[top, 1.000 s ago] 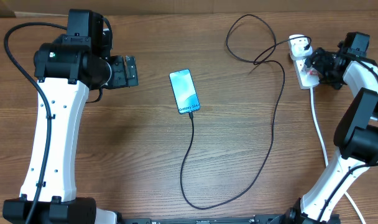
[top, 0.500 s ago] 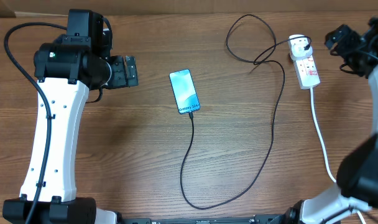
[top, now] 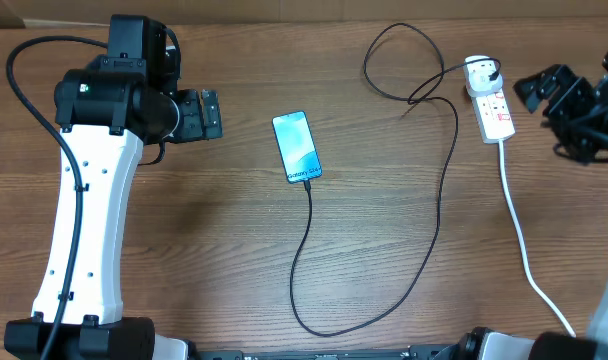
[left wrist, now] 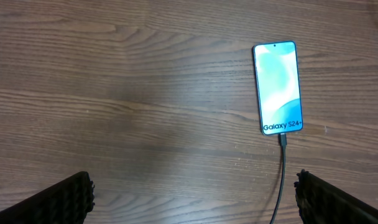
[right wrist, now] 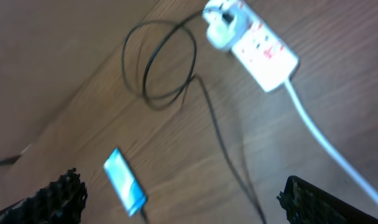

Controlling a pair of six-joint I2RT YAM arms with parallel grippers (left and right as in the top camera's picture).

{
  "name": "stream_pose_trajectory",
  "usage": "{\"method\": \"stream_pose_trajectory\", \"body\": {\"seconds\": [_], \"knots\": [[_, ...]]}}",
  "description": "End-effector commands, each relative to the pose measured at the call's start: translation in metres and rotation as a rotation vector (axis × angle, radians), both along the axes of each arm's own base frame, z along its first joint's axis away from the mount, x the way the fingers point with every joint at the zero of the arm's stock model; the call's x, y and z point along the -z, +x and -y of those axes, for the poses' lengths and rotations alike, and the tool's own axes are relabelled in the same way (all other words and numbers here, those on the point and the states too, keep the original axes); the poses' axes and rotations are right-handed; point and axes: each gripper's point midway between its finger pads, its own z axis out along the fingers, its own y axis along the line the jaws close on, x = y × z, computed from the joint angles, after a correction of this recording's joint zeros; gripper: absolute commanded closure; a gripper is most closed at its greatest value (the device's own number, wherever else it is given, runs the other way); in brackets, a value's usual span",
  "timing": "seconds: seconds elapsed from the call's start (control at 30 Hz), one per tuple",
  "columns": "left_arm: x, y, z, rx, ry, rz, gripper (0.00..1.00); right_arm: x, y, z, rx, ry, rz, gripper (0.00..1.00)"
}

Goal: Plug charger to phone and switch on socket

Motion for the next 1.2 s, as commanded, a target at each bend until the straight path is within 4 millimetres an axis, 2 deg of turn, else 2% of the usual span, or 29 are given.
{"method": "stream_pose_trajectory", "body": {"seconds": [0.0, 0.27, 0.43, 0.7, 0.87, 0.97, 1.17], "knots": [[0.001, 0.002, -0.001, -0.018, -0.001, -0.002, 0.0, -0.017, -0.019, -0.026, -0.079, -0.004, 0.028, 0.0], [0.001, 0.002, -0.001, -0.018, -0.001, -0.002, 0.0, -0.025, -0.059, -0.082, -0.232, -0.02, 0.035, 0.0], [0.001, 0.002, -0.001, -0.018, -0.001, -0.002, 0.0, -0.03, -0.085, -0.101, -0.287, -0.035, 0.079, 0.0], [0.001, 0.002, -0.001, -0.018, -0.001, -0.002, 0.0, -0.023, -0.139, -0.107, -0.333, -0.108, 0.176, 0.0], [0.001, 0.002, -0.001, -0.018, -0.001, -0.002, 0.0, -0.015, -0.166, -0.11, -0.358, -0.137, 0.204, 0.0], [0.001, 0.002, -0.001, -0.018, -0.001, -0.002, 0.0, -0.012, -0.172, -0.111, -0.35, -0.122, 0.185, 0.0], [0.001, 0.002, -0.001, -0.018, -0.002, -0.002, 0.0, -0.011, -0.172, -0.111, -0.352, -0.119, 0.179, 0.0]]}}
